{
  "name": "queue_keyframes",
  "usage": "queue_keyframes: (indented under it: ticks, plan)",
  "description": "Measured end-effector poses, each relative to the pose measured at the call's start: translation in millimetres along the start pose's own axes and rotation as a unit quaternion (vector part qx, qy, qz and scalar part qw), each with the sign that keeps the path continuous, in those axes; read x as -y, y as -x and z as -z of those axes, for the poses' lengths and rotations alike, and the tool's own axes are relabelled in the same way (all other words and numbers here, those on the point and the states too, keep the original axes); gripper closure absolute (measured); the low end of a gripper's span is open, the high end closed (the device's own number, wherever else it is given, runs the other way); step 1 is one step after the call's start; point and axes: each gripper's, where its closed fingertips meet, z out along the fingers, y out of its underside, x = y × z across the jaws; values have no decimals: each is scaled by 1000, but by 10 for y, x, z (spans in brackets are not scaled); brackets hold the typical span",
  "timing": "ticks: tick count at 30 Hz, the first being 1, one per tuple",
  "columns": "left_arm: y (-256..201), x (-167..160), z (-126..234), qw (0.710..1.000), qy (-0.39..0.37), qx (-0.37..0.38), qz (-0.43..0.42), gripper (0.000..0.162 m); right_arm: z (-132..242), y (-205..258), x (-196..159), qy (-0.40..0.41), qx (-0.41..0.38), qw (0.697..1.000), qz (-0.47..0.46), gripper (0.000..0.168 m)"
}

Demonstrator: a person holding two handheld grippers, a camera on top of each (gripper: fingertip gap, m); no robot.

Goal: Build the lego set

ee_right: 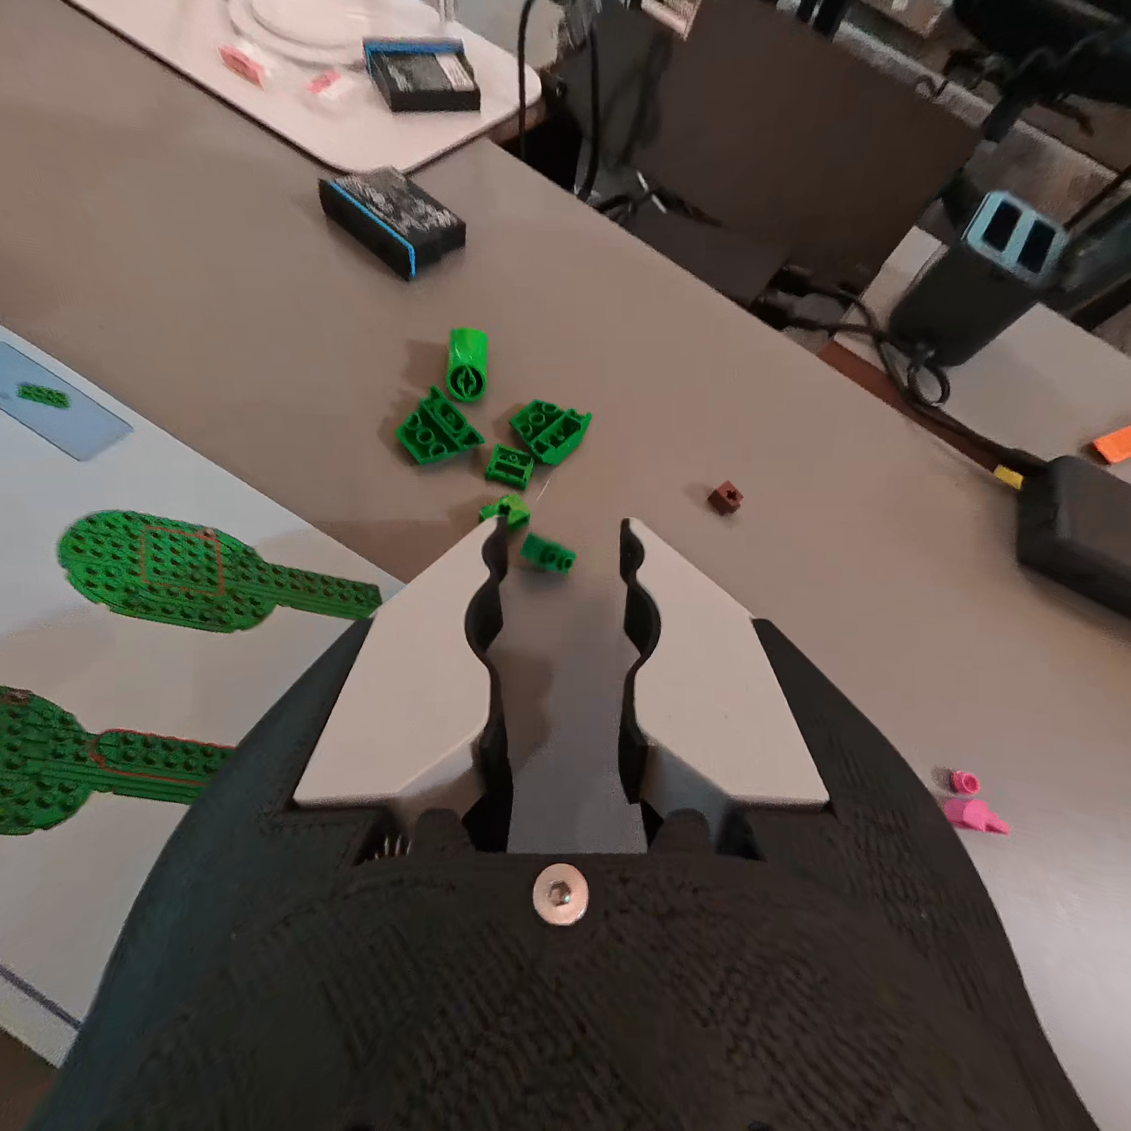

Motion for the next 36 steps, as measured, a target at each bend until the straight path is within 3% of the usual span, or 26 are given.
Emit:
queue_keyframes:
  ticks: [4, 8, 11, 16, 19, 21, 26, 28, 31, 36]
  plan:
    - [0, -8, -6, 1000, 0, 0, 8, 162, 225, -202, 180, -46, -13, 998, -30, 132]
    - [24, -29, 11, 1000, 5, 5, 8, 161, 756, -572, 400, -140, -45, 984, -103, 133]
    - [5, -120, 43, 1000, 19, 6, 0, 159, 1237, -851, 283, -164, -101, 977, -91, 134]
    - [-49, -141, 28, 999, 20, -5, -41, 159, 2336, -1426, -616, -118, -224, 966, -40, 139]
    - [-46, -171, 15, 999, 24, -6, -42, 159, 2991, -1690, -1384, 3, -300, 953, 46, 142]
    - [-47, -184, 8, 999, 26, -7, -43, 159, 3240, -1671, -1803, 61, -273, 957, 78, 142]
    - [-93, -199, 5, 998, 29, -16, -53, 160, 3535, -1424, -2056, -1, -163, 987, 3, 146]
    - [-117, -205, 6, 998, 30, -21, -57, 160, 3543, -1388, -2185, 9, -140, 990, -21, 146]
    - [-150, -212, 14, 997, 33, -26, -59, 161, 3547, -1389, -2365, 53, -133, 989, -21, 145]
    - [-188, -219, 19, 997, 35, -32, -62, 161, 3587, -1516, -2395, 21, -167, 983, -70, 145]
